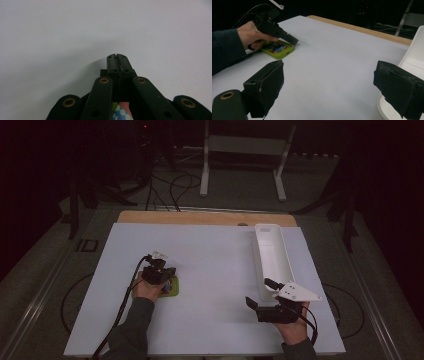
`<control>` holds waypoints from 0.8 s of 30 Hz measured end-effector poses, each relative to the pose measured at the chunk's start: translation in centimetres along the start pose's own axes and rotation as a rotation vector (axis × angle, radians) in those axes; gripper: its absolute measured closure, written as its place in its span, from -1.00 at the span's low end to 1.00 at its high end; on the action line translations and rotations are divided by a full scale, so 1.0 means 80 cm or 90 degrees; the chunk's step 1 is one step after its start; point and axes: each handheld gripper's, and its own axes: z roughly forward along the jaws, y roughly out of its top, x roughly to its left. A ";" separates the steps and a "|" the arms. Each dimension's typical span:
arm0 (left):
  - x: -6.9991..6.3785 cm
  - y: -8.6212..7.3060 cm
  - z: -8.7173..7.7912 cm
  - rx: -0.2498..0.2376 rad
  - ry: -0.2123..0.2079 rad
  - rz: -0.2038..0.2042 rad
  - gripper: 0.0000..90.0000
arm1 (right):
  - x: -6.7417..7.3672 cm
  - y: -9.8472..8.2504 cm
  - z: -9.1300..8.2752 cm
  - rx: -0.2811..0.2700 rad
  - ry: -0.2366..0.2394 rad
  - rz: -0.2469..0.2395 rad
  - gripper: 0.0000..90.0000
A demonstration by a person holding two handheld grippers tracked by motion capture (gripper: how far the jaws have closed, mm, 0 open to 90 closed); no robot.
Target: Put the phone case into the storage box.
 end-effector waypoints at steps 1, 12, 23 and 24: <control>-0.001 0.000 0.000 0.002 -0.001 -0.001 1.00 | 0.000 0.000 0.000 0.000 0.000 0.000 -0.80; -0.016 -0.004 0.001 0.027 -0.003 0.004 1.00 | 0.000 0.000 -0.001 -0.002 -0.001 0.000 -0.80; -0.025 -0.019 -0.014 0.035 -0.005 0.006 1.00 | 0.000 0.001 -0.001 -0.002 -0.001 -0.001 -0.80; -0.026 -0.022 -0.016 0.035 -0.005 0.007 1.00 | 0.000 0.000 -0.001 -0.002 -0.001 0.000 -0.80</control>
